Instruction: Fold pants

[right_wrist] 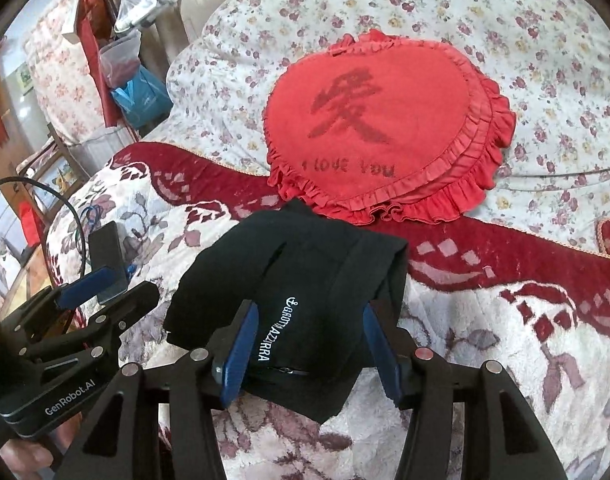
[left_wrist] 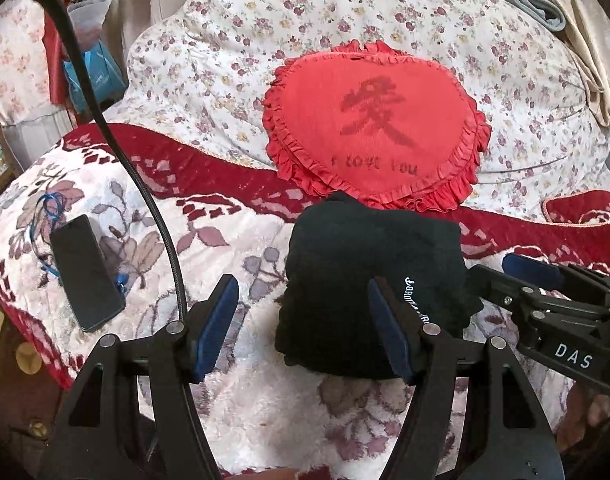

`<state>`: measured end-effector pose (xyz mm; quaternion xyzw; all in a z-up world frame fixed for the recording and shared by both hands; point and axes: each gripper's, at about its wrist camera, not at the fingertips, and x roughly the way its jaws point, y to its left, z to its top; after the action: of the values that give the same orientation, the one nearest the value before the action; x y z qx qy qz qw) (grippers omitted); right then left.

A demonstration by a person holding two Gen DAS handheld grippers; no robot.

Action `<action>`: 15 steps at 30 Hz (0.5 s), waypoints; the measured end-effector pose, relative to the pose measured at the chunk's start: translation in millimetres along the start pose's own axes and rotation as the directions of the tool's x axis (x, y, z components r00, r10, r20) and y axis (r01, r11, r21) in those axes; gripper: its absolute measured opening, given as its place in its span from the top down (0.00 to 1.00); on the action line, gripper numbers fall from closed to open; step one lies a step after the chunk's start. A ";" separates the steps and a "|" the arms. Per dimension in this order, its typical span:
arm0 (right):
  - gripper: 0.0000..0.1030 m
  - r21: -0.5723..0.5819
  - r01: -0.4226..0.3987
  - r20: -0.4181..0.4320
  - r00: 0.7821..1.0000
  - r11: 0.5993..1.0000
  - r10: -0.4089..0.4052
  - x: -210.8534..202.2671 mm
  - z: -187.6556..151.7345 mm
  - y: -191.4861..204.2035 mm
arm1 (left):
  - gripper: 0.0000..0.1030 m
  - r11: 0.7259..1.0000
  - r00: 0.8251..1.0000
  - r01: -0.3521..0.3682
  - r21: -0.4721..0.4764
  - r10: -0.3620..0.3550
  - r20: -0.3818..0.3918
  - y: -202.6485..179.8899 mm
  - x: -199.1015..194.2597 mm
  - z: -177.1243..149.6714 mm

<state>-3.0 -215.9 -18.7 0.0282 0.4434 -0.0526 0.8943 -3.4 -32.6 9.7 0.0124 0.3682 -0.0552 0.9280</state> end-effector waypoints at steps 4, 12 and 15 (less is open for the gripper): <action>0.48 0.004 0.005 -0.009 1.000 1.000 -0.005 0.8 -0.6 -0.1 | 0.35 1.000 1.000 -0.004 -0.002 0.004 0.000 0.3 -0.4 -0.5; 0.48 -0.009 -0.008 -0.019 1.000 1.000 0.008 4.8 -2.0 4.0 | 0.35 1.000 1.000 -0.016 0.004 0.016 -0.001 0.1 0.2 -2.6; 0.48 -0.010 -0.007 -0.026 1.000 1.000 0.006 6.8 -3.0 5.1 | 0.35 1.000 1.000 -0.016 0.004 0.016 0.000 0.5 0.4 -2.9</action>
<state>-0.6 -211.0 -26.0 0.0257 0.4551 -0.0470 0.8888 -5.0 -32.0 7.3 0.0171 0.3680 -0.0484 0.9284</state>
